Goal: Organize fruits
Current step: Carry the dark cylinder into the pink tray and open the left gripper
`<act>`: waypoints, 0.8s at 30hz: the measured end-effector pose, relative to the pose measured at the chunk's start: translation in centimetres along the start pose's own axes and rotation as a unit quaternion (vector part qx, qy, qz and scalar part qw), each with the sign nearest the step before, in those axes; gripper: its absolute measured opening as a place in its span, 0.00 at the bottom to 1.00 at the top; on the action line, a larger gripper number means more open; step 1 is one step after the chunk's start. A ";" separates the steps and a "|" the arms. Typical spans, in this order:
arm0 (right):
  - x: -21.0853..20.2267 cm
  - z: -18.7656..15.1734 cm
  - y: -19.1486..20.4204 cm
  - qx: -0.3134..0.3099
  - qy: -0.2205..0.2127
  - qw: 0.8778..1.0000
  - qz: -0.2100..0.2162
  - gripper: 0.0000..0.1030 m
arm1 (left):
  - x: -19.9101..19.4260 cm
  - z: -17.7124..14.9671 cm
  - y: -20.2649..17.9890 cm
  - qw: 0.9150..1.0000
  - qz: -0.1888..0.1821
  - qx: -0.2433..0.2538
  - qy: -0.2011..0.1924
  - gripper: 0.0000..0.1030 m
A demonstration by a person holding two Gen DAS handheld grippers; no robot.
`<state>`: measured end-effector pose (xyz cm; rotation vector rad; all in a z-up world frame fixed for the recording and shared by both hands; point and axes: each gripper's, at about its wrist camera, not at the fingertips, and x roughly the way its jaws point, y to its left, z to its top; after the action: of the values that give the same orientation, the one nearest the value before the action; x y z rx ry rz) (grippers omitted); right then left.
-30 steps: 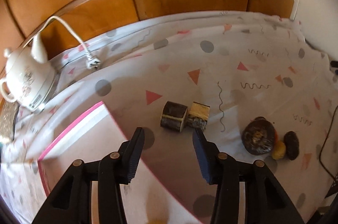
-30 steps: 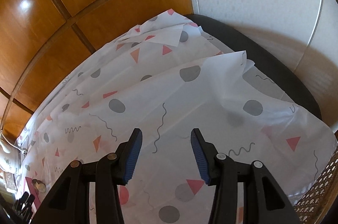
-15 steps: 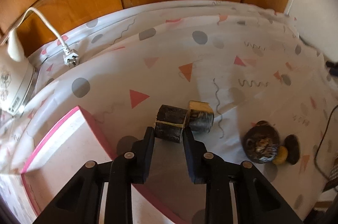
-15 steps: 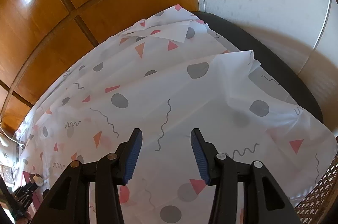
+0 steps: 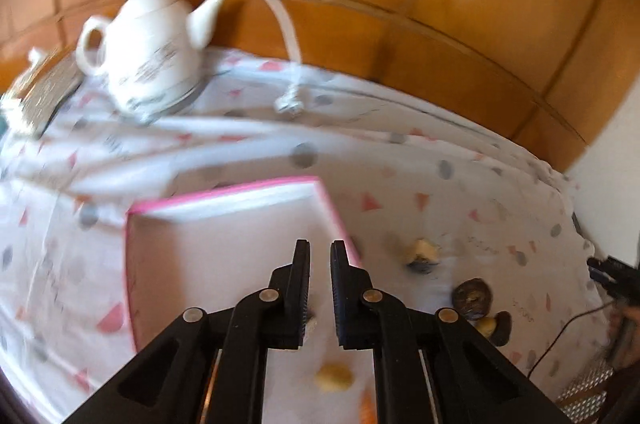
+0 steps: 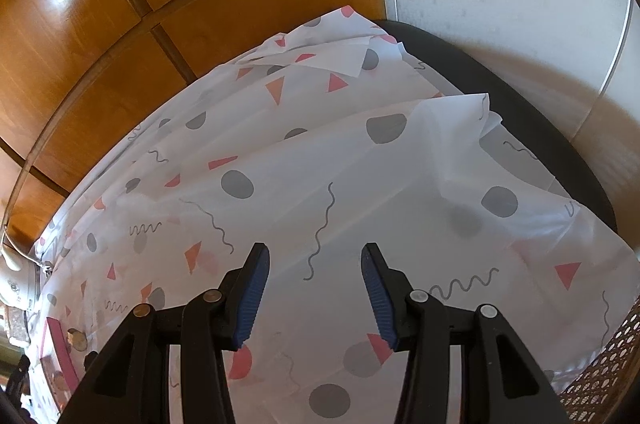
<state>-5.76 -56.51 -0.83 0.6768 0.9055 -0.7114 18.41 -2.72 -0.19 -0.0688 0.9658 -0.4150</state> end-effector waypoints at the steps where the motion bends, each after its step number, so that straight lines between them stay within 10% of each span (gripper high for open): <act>1: 0.0 0.0 0.0 0.000 0.000 1.000 0.000 0.47 | -0.2 -0.3 0.4 1.000 0.003 -0.005 0.001 0.10; 14: 0.1 -0.4 0.2 -0.005 0.007 1.000 0.000 0.47 | -0.3 -4.5 1.2 0.998 0.057 0.007 0.027 0.11; 16: 0.0 -0.4 0.3 -0.005 0.008 1.000 0.001 0.47 | 0.0 -5.3 0.7 0.996 0.081 0.033 0.031 0.21; 18: 0.1 -0.5 0.3 -0.007 0.010 1.000 0.002 0.47 | 0.1 -5.7 0.4 0.994 0.090 0.047 0.023 0.64; 19: 0.2 -0.5 0.3 -0.008 0.011 1.000 0.002 0.47 | 0.1 -5.8 0.3 0.994 0.094 0.053 0.019 0.70; 22: 0.2 -0.5 0.4 -0.009 0.012 1.000 0.001 0.47 | 1.2 -5.8 0.0 0.993 0.094 0.071 0.027 0.66; 24: 0.2 -0.6 0.4 -0.009 0.012 1.000 0.000 0.47 | 2.4 -5.9 0.3 0.993 0.085 0.064 0.048 0.43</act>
<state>-5.63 -55.91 -1.20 0.6715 0.9329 -0.6949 14.92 -2.60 -5.49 0.1506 1.0294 -0.3243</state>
